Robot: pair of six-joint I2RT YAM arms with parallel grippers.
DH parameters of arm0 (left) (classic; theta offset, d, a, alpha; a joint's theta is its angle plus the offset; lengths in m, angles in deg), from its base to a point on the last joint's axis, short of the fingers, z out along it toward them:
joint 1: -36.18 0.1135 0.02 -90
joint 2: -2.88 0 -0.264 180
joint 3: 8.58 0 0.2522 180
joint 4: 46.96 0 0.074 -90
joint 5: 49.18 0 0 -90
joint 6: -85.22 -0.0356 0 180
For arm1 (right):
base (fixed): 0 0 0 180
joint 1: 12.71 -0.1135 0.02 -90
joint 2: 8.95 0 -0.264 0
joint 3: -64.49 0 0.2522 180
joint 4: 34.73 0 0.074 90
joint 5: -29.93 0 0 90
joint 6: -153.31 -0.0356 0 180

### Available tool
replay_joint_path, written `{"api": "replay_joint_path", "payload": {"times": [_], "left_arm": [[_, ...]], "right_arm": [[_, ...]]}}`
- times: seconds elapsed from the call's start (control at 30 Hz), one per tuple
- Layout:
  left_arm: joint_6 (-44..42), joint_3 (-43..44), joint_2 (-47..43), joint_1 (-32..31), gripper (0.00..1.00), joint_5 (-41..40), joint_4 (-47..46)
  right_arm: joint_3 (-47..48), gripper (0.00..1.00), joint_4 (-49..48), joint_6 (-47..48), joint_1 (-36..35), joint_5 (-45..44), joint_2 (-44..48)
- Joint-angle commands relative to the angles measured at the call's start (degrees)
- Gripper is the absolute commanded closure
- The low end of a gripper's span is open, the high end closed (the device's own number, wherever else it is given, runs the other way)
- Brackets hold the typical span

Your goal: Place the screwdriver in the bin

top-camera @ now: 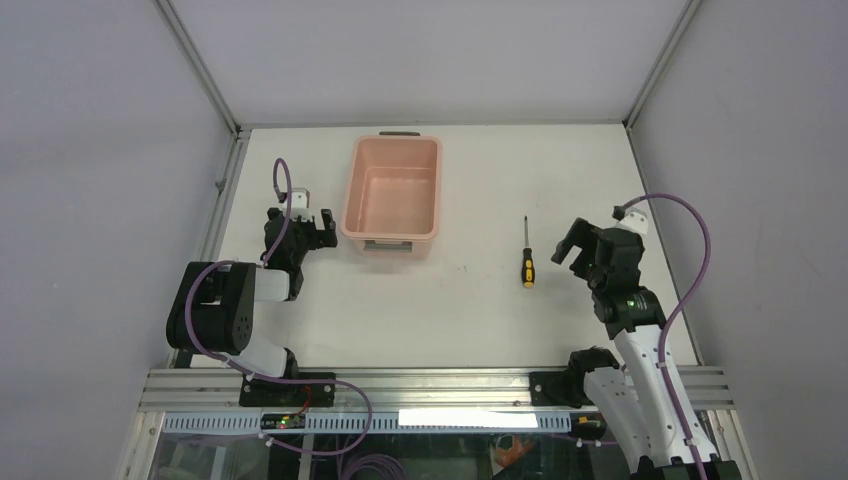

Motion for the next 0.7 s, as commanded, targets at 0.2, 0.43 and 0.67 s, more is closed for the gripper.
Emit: {"api": "replay_joint_path", "payload": {"times": [0.2,0.43,0.67], "left_arm": [[0.91,0.06,-1.61,-0.50,0.01,0.41,-1.52],[0.91,0.06,-1.55,-0.43,0.01,0.43,-1.53],[0.91,0.06,-1.60,-0.42,0.01,0.46,-1.54]], "right_arm": [[7.96,0.01,-2.42,-1.15,0.24,8.35,-2.85],[22.22,0.01,10.55,1.96,-4.91,13.80,-23.33],[24.06,0.02,14.05,2.97,-7.84,11.79,-40.23]]}}
